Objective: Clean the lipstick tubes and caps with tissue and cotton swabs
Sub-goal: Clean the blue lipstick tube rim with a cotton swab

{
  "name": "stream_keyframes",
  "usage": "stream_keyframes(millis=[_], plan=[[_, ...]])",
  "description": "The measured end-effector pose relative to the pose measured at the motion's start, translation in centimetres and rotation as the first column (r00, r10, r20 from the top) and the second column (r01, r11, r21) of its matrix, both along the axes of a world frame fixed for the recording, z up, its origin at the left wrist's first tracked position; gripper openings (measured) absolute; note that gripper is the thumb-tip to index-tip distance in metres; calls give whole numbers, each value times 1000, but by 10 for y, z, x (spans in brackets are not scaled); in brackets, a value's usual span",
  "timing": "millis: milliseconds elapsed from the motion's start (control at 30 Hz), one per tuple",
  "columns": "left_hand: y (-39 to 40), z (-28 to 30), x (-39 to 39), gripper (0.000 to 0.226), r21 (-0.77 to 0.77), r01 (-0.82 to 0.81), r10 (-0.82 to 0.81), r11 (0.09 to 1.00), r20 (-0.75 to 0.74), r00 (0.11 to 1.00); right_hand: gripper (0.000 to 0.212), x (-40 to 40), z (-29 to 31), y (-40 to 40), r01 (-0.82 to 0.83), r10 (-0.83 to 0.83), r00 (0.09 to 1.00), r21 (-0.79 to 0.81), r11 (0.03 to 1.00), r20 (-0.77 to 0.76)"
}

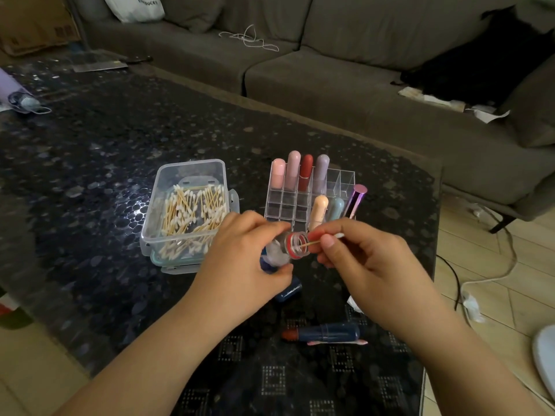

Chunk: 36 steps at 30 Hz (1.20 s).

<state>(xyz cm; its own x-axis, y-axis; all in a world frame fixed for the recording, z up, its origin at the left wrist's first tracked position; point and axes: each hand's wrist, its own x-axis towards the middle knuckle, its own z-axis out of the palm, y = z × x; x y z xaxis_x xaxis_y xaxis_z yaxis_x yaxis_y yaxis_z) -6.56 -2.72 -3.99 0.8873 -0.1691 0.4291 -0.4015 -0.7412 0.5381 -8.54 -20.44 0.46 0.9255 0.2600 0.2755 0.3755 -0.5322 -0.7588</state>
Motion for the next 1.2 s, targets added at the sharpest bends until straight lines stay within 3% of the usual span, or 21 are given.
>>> stream_keyframes(millis=[233,467,733,900,1033,1133,1200], plan=[[-1,-1,-2,55,5,15,-15,1000,43,999,15,7,-6,-4,79,-29,969,-199,977,246],[-1,0,-3,59,82,26,-34,996,91,995,20,7,-8,-5,-47,89,982,-242,969,167],[-3,4,-4,60,79,17,-26,997,111,993,41,8,-13,-4,-87,157,967,-320,943,200],[-2,5,-4,51,31,41,-44,999,93,995,39,7,-13,-4,-66,136,963,-286,956,234],[0,8,-2,45,-41,-23,25,999,41,999,27,5,-7,-7,16,16,971,-130,991,240],[-1,15,-4,30,-150,-83,70,985,-87,994,15,3,-2,-9,79,-78,989,-4,997,127],[-1,14,-4,26,-195,-111,73,974,-192,979,20,2,-1,-10,109,-110,994,72,991,2]])
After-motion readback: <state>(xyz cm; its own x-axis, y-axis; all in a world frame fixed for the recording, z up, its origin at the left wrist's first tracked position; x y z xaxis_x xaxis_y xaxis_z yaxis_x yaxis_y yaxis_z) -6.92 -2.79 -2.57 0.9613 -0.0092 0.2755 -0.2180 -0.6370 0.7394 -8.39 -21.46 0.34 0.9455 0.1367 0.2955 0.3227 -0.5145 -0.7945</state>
